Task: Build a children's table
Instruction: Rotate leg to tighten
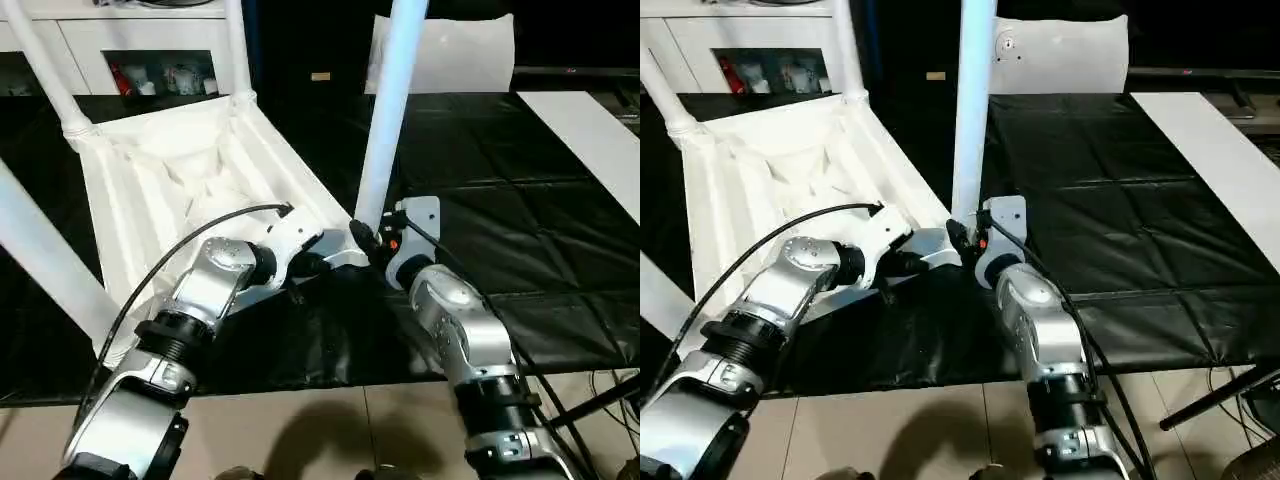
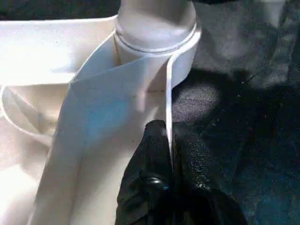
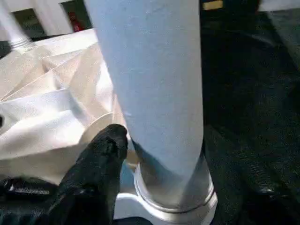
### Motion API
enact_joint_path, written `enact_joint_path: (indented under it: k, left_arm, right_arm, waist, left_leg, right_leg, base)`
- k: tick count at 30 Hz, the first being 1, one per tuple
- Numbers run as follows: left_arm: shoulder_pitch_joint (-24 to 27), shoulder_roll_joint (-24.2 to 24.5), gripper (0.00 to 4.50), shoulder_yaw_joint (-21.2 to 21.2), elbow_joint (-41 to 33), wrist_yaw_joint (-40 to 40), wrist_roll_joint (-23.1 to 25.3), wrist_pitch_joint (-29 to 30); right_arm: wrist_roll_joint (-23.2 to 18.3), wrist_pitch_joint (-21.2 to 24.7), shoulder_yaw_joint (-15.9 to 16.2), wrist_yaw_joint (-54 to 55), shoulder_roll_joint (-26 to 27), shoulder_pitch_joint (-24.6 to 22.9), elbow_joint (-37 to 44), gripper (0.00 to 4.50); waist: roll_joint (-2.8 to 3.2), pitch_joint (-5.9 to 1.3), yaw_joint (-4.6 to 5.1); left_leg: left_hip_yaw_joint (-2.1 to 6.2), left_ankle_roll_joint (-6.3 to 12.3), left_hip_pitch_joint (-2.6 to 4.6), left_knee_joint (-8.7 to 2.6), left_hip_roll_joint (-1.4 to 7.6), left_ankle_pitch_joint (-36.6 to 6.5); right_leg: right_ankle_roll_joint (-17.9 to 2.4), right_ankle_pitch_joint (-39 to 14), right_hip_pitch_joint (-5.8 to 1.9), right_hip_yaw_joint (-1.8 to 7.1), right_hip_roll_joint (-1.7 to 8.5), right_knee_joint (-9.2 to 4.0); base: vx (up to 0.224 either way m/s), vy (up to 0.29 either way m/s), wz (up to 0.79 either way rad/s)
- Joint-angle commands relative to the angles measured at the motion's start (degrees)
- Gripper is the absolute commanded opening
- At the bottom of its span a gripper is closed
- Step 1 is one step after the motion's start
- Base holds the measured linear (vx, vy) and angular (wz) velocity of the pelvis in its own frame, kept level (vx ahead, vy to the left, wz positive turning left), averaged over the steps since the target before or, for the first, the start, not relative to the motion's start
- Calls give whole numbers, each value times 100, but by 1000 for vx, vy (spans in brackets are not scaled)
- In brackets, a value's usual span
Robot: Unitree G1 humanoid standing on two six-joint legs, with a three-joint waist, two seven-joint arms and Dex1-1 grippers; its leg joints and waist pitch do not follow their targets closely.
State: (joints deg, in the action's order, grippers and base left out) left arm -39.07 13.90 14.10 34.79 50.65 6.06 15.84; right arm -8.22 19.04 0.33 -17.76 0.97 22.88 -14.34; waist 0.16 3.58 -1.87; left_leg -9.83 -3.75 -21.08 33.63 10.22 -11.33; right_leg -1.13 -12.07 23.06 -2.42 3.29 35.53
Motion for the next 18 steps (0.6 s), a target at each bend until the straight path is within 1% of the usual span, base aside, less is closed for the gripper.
enact_joint_path:
  k: [1,2,3,4,5,6,7,8,9,10,11,12,13,14,15,16,17,18]
  left_arm:
    - [-72,121,0,87,-26,297,-47,-488]
    - [-63,160,0,108,-19,370,-47,-560]
    - [-33,315,0,184,7,655,-48,-769]
    - [-27,362,0,201,18,738,-51,-807]
    - [-22,471,0,276,60,937,-38,-1002]
    - [-17,539,0,315,92,1088,-50,-1123]
    - [-20,621,0,349,151,1313,-75,-1268]
    - [-20,621,0,349,151,1313,-75,-1268]
    - [-22,688,0,381,187,1541,-112,-1425]
    - [-31,740,0,396,201,1809,-186,-1501]
    - [-37,773,0,408,209,1986,-233,-1549]
    - [-46,855,0,473,201,2365,-321,-1654]
    - [-47,864,0,480,200,2407,-330,-1665]
    - [-47,925,0,550,183,2662,-361,-1752]
    - [-51,950,0,581,185,2772,-375,-1799]
    - [-42,985,0,620,156,2935,-407,-1789]
    - [-32,1030,0,687,109,3153,-439,-1822]
    - [-21,1075,0,760,45,3396,-477,-1835]
  right_arm:
    - [-254,-35,257,-644,-149,-170,295,305]
    - [-285,-42,242,-726,-209,-196,344,311]
    - [-412,-41,201,-1090,-481,-295,522,317]
    - [-446,-41,198,-1225,-583,-325,573,326]
    - [-520,-67,204,-1535,-788,-385,659,338]
    - [-579,-76,210,-1778,-945,-426,716,349]
    - [-679,-64,221,-2186,-1189,-484,804,356]
    - [-679,-64,221,-2186,-1189,-484,804,362]
    - [-745,-69,244,-2501,-1391,-525,867,382]
    - [-809,-57,307,-2913,-1657,-559,907,382]
    - [-850,-52,354,-3179,-1833,-579,930,391]
    - [-899,-87,433,-3574,-2104,-579,915,396]
    - [-904,-91,442,-3617,-2134,-579,914,403]
    - [-944,-89,503,-3911,-2295,-547,893,413]
    - [-965,-86,530,-4044,-2367,-533,886,413]
    - [-997,-29,567,-4203,-2451,-504,882,433]
    - [-1029,26,641,-4435,-2573,-453,874,438]
    - [-1067,101,731,-4702,-2704,-392,870,438]
  waist:
    - [15,-336,-38]
    - [27,-347,-44]
    - [24,-343,-49]
    - [30,-346,-50]
    - [27,-349,-51]
    - [42,-348,-52]
    - [33,-352,-55]
    - [19,-347,-68]
    - [32,-343,-77]
    - [26,-346,-92]
    - [24,-346,-123]
    - [34,-343,-151]
    - [30,-349,-161]
    - [26,-351,-182]
    - [26,-349,-193]
    - [34,-347,-225]
    - [43,-360,-258]
    - [19,-357,-288]
  left_leg:
    - [82,405,37,-364,261,-425]
    - [82,426,37,-359,272,-401]
    - [88,444,31,-363,271,-371]
    - [86,488,33,-354,272,-364]
    - [89,525,33,-350,273,-344]
    - [83,534,34,-350,279,-346]
    - [81,556,34,-344,270,-368]
    - [78,584,39,-343,279,-401]
    - [68,586,57,-342,287,-430]
    - [72,591,49,-343,293,-421]
    - [75,603,57,-340,296,-454]
    - [63,608,65,-337,303,-425]
    - [70,613,64,-336,302,-432]
    - [65,617,64,-332,308,-418]
    - [66,626,61,-331,308,-421]
    - [64,629,58,-331,321,-386]
    - [61,642,67,-321,327,-373]
    - [53,654,67,-320,331,-359]
  right_leg:
    - [-1407,302,-387,293,472,-382]
    - [-1413,386,-385,295,472,-361]
    - [-1405,432,-390,290,466,-365]
    - [-1424,542,-391,286,466,-352]
    - [-1455,627,-398,278,461,-345]
    - [-1490,689,-386,283,470,-332]
    - [-1506,700,-392,277,467,-338]
    - [-1513,678,-395,280,471,-344]
    - [-1533,651,-370,284,474,-345]
    - [-1550,623,-384,281,478,-341]
    - [-1576,582,-388,273,476,-344]
    - [-1594,609,-364,282,485,-340]
    - [-1612,609,-377,272,482,-336]
    - [-1628,636,-372,275,488,-325]
    - [-1641,636,-378,268,487,-324]
    - [-1653,657,-370,263,492,-315]
    - [-1678,696,-367,254,489,-304]
    - [-1682,682,-366,251,484,-302]
  base:
    - [0,0,0]
    - [0,0,0]
    - [0,0,0]
    - [0,0,0]
    - [0,0,0]
    - [0,0,0]
    - [0,0,0]
    - [0,0,0]
    - [0,0,0]
    - [0,0,0]
    - [0,0,0]
    - [0,0,0]
    - [0,0,0]
    - [0,0,0]
    - [0,0,0]
    - [0,0,0]
    - [0,0,0]
    - [0,0,0]
